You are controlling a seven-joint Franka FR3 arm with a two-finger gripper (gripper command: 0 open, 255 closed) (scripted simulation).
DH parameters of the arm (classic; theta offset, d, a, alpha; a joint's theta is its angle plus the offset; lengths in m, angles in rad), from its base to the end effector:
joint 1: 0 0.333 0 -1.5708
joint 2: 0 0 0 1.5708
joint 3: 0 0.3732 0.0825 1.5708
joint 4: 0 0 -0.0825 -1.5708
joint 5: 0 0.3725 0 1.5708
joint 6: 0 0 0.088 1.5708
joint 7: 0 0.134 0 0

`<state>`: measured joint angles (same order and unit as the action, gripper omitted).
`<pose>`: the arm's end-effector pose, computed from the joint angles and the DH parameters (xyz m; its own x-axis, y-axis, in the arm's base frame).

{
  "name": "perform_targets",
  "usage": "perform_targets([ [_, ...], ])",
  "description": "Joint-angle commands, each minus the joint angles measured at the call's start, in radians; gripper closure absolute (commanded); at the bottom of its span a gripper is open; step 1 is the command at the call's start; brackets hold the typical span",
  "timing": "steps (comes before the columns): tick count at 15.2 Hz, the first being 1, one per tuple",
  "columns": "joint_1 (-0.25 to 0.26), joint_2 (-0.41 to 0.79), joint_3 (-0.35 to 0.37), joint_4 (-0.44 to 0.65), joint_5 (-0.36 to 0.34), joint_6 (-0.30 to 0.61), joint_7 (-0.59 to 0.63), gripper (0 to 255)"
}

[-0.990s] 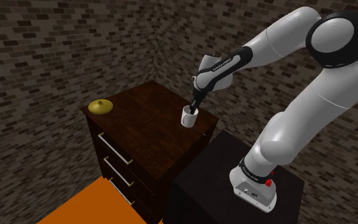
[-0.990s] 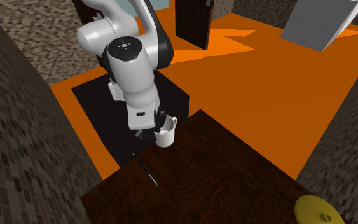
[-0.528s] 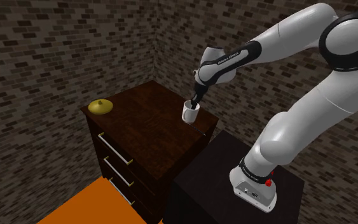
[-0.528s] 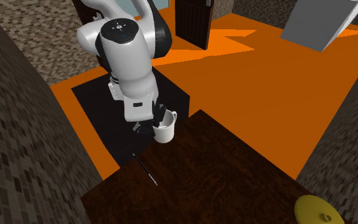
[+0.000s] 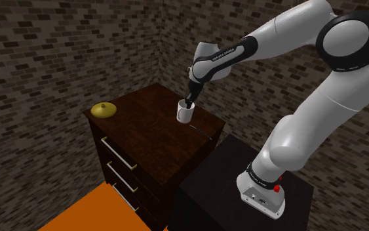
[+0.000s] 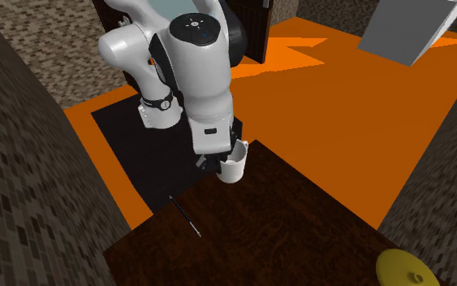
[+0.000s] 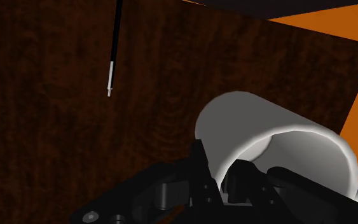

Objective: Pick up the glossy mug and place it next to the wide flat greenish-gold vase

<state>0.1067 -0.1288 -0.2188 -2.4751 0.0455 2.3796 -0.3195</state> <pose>0.4475 -0.0496 0.3795 0.9836 0.1741 0.0463 0.1763 -0.9832 -0.0481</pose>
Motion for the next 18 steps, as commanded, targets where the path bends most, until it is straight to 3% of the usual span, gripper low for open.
perform_targets([
  [1,0.020,0.061,0.018,0.064,0.020,-0.003,0.023,255],
  [10,0.090,0.312,0.086,0.386,0.060,-0.070,0.140,255],
  [18,0.136,0.562,0.122,0.756,0.065,-0.187,0.237,255],
])
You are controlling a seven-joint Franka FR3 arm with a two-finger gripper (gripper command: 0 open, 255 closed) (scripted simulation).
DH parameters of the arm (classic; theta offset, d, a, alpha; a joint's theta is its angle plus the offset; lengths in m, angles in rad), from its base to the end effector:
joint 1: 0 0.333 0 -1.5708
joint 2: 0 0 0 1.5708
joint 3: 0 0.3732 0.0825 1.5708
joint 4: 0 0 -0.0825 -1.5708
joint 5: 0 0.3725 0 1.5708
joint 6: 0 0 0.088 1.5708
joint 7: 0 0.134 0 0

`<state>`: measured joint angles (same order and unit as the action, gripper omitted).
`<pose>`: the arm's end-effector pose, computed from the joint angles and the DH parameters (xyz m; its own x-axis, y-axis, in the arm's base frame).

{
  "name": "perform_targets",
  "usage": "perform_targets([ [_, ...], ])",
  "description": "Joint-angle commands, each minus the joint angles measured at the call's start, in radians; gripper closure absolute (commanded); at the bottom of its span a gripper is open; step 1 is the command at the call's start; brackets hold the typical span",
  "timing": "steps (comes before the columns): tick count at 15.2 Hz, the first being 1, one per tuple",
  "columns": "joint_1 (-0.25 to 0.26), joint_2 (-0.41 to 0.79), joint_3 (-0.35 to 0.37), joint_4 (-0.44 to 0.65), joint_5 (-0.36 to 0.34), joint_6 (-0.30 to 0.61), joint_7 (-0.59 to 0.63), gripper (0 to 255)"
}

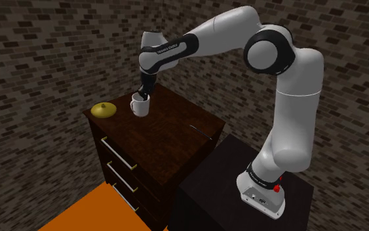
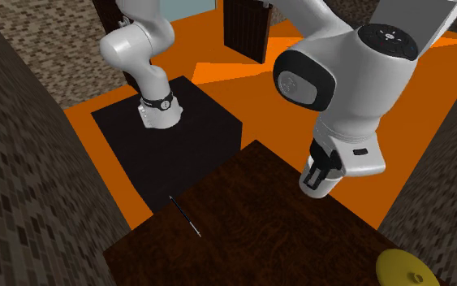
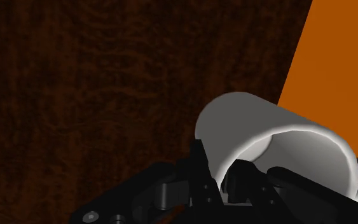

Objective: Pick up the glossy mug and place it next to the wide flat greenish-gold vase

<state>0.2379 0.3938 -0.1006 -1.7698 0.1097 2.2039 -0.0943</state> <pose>0.6597 0.1042 0.3772 0.9835 0.1748 0.0464 0.1770 -0.9830 -0.0484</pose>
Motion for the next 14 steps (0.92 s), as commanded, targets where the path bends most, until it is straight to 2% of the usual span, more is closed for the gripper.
perform_targets([
  [1,0.010,0.074,0.007,0.106,0.001,-0.031,0.023,255],
  [5,0.028,0.228,0.019,0.356,-0.001,-0.125,0.067,255],
  [8,0.038,0.370,0.026,0.596,-0.003,-0.221,0.100,255],
  [14,0.038,0.396,0.028,0.560,0.000,-0.159,0.096,255],
])
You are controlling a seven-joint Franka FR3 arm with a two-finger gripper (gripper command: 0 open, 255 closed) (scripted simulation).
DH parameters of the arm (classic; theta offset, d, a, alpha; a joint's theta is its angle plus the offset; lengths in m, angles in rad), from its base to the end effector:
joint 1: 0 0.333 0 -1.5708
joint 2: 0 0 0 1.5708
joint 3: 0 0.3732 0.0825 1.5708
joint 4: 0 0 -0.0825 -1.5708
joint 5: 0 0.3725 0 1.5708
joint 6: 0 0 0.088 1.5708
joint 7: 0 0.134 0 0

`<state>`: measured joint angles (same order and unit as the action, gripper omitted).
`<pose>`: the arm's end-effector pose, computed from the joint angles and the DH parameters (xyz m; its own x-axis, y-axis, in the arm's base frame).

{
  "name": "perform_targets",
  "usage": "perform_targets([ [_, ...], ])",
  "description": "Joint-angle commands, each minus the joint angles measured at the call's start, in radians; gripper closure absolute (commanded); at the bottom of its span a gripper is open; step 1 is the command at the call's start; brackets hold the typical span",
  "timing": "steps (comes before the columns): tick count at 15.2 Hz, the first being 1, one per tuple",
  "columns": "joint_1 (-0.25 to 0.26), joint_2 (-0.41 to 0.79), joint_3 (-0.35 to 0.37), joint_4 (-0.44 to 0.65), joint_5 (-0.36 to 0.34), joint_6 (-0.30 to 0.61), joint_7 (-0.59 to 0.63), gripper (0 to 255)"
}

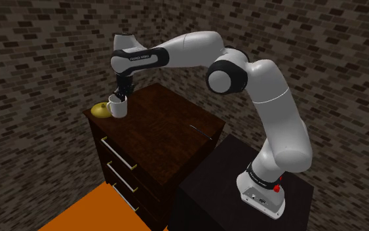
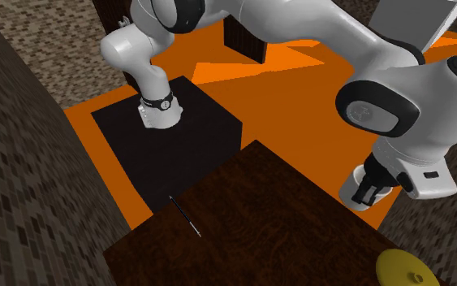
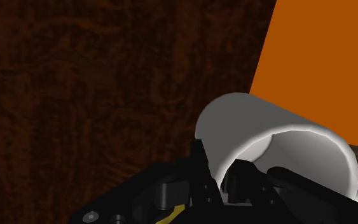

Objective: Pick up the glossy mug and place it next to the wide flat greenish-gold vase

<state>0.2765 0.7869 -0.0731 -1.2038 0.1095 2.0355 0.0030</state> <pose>0.7686 0.1848 0.3327 0.9837 0.1740 0.0460 0.1762 -0.9832 -0.0484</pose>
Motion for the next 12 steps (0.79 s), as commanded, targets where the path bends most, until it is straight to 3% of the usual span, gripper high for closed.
perform_targets([
  [1,-0.001,0.009,0.001,-0.010,0.001,0.019,-0.002,255],
  [12,-0.002,0.079,0.005,-0.040,0.008,0.119,-0.010,255],
])
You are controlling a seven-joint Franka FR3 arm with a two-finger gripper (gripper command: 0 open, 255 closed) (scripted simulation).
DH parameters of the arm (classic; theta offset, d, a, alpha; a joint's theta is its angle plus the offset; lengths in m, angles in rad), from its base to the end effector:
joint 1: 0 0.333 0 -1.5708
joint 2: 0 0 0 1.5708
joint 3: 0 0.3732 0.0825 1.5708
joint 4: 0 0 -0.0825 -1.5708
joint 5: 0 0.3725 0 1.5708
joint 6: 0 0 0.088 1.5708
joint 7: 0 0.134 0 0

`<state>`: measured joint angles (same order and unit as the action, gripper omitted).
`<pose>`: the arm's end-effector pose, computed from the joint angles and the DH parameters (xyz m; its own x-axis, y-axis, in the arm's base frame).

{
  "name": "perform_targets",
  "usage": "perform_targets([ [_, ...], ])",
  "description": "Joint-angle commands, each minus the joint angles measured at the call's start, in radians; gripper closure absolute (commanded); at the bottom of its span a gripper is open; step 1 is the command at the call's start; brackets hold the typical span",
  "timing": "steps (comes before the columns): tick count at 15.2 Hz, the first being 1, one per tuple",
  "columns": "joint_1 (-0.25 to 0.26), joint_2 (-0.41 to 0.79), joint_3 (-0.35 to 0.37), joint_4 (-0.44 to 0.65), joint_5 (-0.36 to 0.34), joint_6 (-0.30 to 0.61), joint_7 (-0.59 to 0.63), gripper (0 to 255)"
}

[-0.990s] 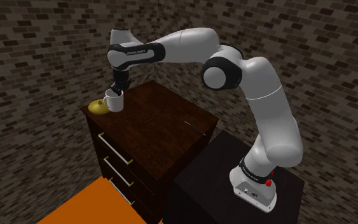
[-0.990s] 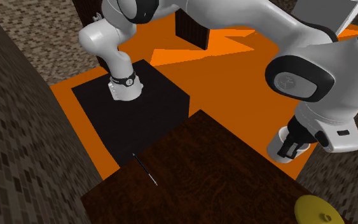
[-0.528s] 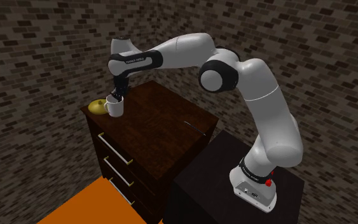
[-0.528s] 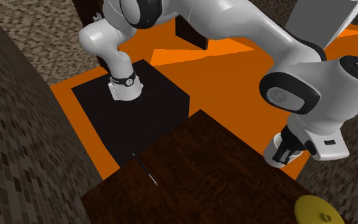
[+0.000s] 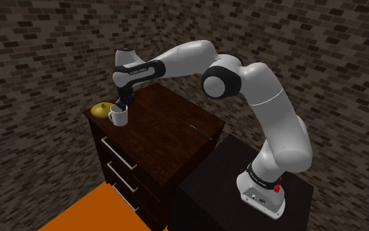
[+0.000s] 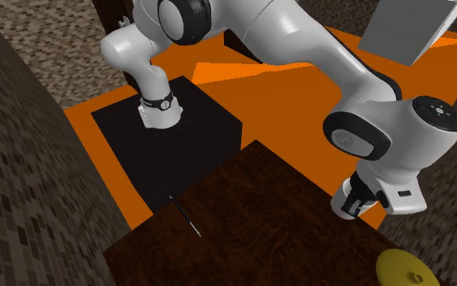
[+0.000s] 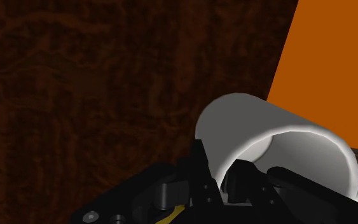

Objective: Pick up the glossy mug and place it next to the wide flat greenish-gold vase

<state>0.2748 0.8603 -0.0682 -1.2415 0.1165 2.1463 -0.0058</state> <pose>0.7720 0.1852 0.2674 0.9837 0.1739 0.0459 0.1761 -0.9832 -0.0486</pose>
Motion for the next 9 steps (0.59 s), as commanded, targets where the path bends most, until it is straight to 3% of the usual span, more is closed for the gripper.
perform_targets([
  [1,-0.001,0.013,0.001,-0.003,0.001,0.017,-0.002,255],
  [9,-0.003,0.079,0.005,0.002,0.006,0.077,-0.006,255],
])
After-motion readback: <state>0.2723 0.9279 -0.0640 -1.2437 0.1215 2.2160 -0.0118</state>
